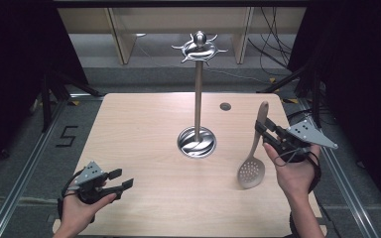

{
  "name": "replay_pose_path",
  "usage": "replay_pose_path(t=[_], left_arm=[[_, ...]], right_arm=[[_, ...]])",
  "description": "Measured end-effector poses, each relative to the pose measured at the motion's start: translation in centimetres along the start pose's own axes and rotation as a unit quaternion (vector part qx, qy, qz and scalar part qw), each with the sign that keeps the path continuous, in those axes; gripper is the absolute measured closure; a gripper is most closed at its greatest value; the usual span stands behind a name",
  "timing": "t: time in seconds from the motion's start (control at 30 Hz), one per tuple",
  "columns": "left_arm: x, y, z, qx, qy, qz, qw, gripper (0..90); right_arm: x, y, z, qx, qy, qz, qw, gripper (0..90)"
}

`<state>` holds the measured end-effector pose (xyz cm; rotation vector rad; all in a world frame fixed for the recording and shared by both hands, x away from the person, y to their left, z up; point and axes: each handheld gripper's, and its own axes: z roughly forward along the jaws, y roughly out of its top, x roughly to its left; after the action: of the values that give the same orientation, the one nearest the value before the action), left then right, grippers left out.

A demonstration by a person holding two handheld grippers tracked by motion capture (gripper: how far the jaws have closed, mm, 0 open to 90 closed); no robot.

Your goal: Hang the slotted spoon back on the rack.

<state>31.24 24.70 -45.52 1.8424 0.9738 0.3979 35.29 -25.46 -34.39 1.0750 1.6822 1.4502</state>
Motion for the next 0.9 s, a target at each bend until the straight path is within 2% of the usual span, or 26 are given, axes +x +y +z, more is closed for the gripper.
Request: replay_pose_path(t=[0.13,0.17,0.2,0.47,0.53,0.63,0.77,0.8,0.9], left_arm=[[0.0,0.0,0.0,0.0,0.0,0.0,1.0,38.9],[0.0,0.0,0.0,0.0,0.0,0.0,1.0,38.9],[0.0,0.0,0.0,0.001,0.0,0.0,1.0,38.9],[-0.1,-0.1,0.0,0.001,0.003,-0.009,1.0,38.9],[-0.1,-0.1,0.0,0.0,0.003,-0.01,0.9999,38.9],[-0.1,-0.1,0.0,-0.001,0.002,-0.011,0.9999,38.9],[0.0,0.0,0.0,-0.002,-0.001,-0.006,1.0,38.9],[0.0,0.0,0.0,-0.002,0.0,-0.007,1.0,38.9],[0.0,0.0,0.0,-0.002,0.0,-0.007,1.0,38.9]], right_arm=[[0.1,0.3,0.0,-0.004,0.001,-0.001,1.0,69.5],[0.2,0.3,0.0,-0.002,-0.001,0.009,1.0,69.5],[0.1,0.5,0.1,-0.007,0.001,0.003,1.0,69.5],[0.4,1.1,0.4,-0.01,0.002,0.003,0.9999,69.5],[0.5,1.3,0.6,-0.013,0.006,-0.006,0.9999,69.5],[0.7,1.4,0.6,-0.012,0.008,0.002,0.9999,69.5],[0.9,1.7,0.7,-0.014,0.011,0.0,0.9998,69.5],[0.9,1.9,0.9,-0.02,0.012,-0.01,0.9997,69.5],[1.2,2.1,1.1,-0.018,0.014,-0.005,0.9997,69.5]])
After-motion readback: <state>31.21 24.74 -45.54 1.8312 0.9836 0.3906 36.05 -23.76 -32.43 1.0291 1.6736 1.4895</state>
